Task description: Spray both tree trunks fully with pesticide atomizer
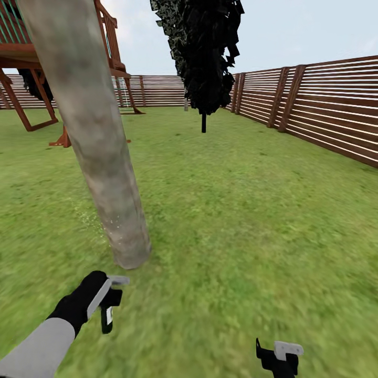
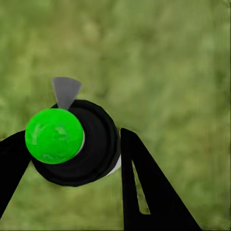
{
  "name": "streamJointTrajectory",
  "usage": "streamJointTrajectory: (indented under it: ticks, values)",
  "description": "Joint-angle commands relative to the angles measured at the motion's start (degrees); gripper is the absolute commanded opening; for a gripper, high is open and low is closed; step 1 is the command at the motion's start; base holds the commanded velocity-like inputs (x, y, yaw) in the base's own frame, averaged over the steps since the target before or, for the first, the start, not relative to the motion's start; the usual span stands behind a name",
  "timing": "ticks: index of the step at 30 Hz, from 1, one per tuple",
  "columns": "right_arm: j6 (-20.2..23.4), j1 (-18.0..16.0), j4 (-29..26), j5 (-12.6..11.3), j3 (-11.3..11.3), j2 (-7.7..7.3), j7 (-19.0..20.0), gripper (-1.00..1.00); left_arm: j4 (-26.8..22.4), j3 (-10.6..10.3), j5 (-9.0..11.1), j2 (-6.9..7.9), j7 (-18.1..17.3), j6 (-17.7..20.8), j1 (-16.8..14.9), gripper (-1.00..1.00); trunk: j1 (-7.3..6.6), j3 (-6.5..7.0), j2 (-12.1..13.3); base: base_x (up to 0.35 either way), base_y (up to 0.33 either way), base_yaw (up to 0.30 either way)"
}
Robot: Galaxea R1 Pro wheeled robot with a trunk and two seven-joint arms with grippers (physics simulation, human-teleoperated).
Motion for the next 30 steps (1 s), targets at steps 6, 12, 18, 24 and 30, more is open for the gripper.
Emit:
streamJointTrajectory:
  ticks: [6,12,18,24,30]
  values:
    - [0.0,0.0,0.01,0.0,0.0,0.0,0.0,1.0,7.45,-0.73,-1.42,1.99,-0.22,-14.61,0.0,-1.0,0.0,0.0,0.0,0.0,0.0,0.0]
    - [0.0,0.0,0.04,0.0,0.0,0.0,0.0,1.0,12.85,-0.79,-1.03,3.41,0.04,-21.7,-0.26,-1.0,0.0,0.0,0.0,0.0,0.0,0.0]
    - [0.0,0.0,0.04,0.0,0.0,0.0,0.0,1.0,12.98,0.09,-0.92,3.28,0.03,-21.6,-0.22,-1.0,0.0,0.0,0.0,0.199,0.0,0.0]
    - [0.0,0.0,-0.03,0.0,0.0,0.07,0.0,1.0,15.25,0.94,-0.82,3.07,-0.06,-21.5,-0.19,-1.0,0.0,0.0,0.0,0.333,0.0,0.084]
    - [0.0,0.0,-0.03,0.0,0.0,0.09,0.0,1.0,16.37,0.87,-0.8,1.45,-0.28,-21.34,-0.19,-1.0,0.0,0.0,0.0,0.067,-0.002,0.246]
